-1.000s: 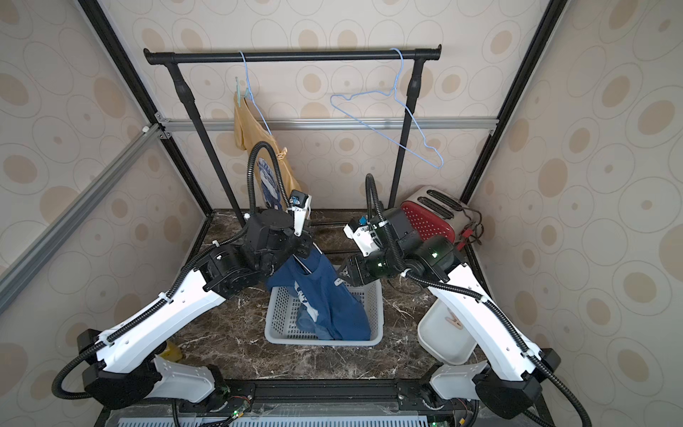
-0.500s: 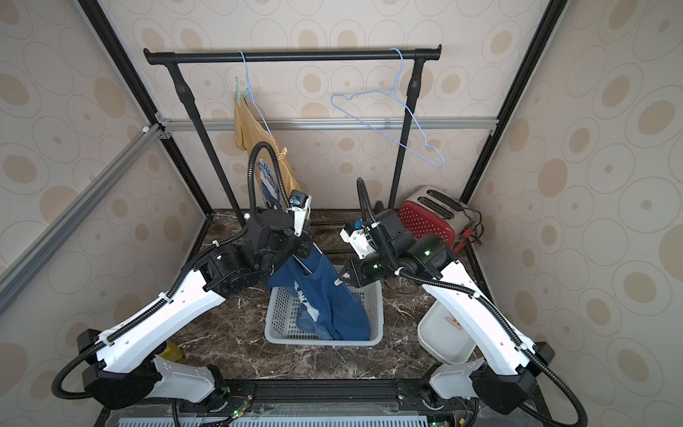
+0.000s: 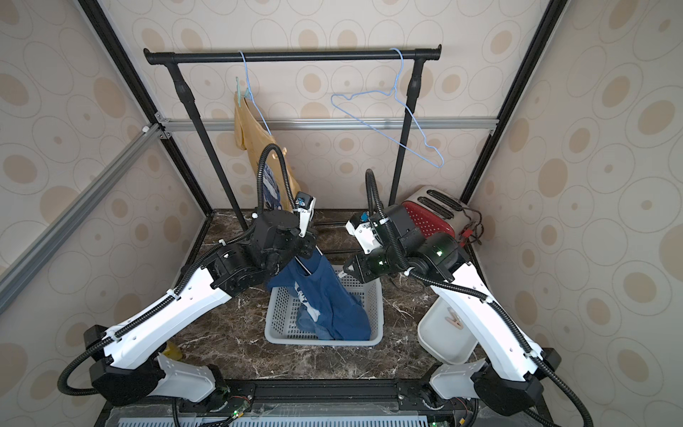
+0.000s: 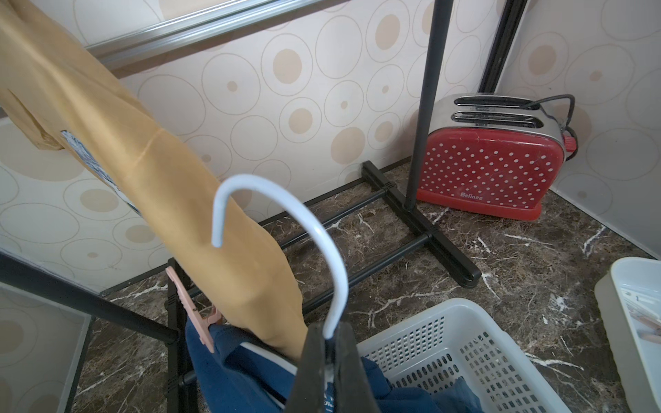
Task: Remove the clothespins securing t-shirts to the hanger
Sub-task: Remove the clothespin from the hanger, then place the clothespin in the storage box.
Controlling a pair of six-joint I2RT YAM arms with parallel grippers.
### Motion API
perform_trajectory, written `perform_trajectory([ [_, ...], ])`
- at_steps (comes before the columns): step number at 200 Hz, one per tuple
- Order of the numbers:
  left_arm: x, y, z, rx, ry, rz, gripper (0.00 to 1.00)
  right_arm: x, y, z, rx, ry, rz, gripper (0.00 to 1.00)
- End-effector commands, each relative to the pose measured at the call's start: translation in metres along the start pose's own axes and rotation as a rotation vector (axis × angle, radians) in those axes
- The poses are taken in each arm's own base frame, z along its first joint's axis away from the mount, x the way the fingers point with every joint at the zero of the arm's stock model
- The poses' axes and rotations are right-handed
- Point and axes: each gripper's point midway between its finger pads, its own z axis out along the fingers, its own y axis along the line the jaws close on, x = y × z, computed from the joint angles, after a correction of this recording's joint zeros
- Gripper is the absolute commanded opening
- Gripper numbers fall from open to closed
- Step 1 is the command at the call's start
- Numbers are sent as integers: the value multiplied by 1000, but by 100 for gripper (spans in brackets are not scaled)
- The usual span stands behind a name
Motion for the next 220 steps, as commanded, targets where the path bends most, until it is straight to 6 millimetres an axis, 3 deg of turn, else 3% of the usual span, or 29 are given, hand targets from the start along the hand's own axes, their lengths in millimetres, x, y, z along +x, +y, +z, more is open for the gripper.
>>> perform_trajectory([
  [1,-13,6,-8,-20,-32,10,0,-3,-10,-24,65,-48,12,17],
  [50,-13,5,-9,-9,-36,19,0,5,-55,-45,193,-72,110,17],
  [94,-16,-5,-8,42,-48,-9,0,61,-127,-41,406,39,239,16],
  [128,-15,-10,-8,74,-62,-20,0,103,-167,-45,572,150,275,15],
  [178,-15,-23,-8,147,-79,-25,0,148,-224,-47,711,279,406,14],
  [220,-15,-26,-13,179,-98,-34,0,165,-263,-45,716,288,571,11],
])
